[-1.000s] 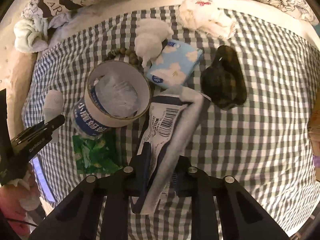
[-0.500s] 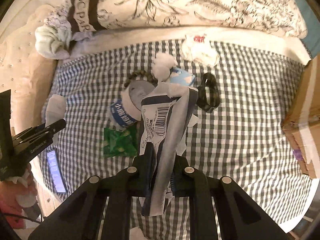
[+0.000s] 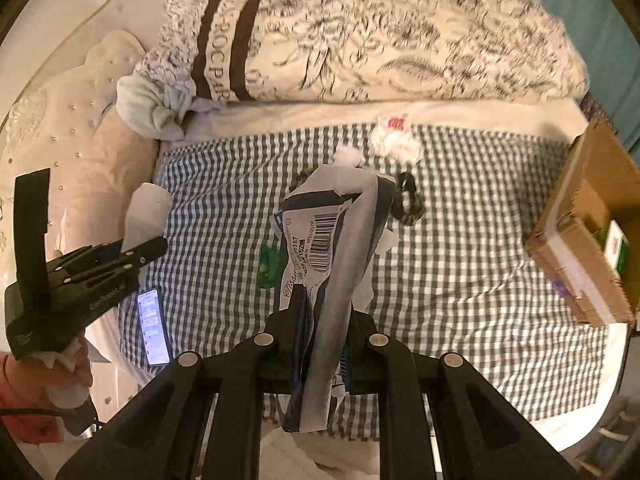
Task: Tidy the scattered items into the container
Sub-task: 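Lift the white bottle with the left tool while the right tool lifts the white pouch, then carry the white bottle and white pouch over the cardboard box with both tools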
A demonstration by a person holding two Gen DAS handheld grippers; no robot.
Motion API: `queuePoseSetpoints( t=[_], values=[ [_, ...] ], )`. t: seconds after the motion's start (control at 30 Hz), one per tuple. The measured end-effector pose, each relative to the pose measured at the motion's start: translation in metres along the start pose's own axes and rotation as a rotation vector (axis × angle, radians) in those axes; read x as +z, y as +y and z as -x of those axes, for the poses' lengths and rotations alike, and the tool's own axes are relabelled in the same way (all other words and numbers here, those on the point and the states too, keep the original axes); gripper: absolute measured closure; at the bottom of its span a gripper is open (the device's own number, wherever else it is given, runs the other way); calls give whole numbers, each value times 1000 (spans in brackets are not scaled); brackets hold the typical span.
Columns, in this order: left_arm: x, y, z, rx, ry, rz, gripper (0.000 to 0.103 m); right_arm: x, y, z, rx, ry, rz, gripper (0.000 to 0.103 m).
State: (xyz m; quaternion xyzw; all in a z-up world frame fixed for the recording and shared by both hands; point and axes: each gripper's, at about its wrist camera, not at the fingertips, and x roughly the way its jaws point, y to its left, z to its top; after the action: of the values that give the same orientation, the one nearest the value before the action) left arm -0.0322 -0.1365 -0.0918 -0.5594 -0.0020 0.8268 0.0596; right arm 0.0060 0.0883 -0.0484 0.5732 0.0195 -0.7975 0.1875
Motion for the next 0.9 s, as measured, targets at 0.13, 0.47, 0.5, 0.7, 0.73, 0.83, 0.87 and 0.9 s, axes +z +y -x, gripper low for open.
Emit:
queuePoseSetpoints(
  t=[0.13,0.47,0.5,0.7,0.73,0.83,0.87,0.9],
  values=[
    [3,-15,10,-35,-23,-38,70,-5,-1,17,-31,-29,-7,89],
    [12,-56,25,-75,-69,-124,70,-22,-22,40,-59,-61,-54,89],
    [13,-60,25,-74,-71,-127,70,-22,-25,41,-58,-68,-57,89],
    [13,-65,16,-71,-66,-65,69,-24,-49,43,-35,-64,-46,89],
    [10,-64,11,-75,-59,-37,63,-23,-53,42,-28,-56,-38,89],
    [-4,-61,-8,-47,-27,13,38,-21,-66,39,-13,-39,-17,89],
    [-9,-62,-16,-48,-14,20,36,-21,-69,37,-10,-35,-8,89],
    [-15,-62,-25,-49,1,24,35,-21,-72,35,-6,-28,0,89]
  ],
)
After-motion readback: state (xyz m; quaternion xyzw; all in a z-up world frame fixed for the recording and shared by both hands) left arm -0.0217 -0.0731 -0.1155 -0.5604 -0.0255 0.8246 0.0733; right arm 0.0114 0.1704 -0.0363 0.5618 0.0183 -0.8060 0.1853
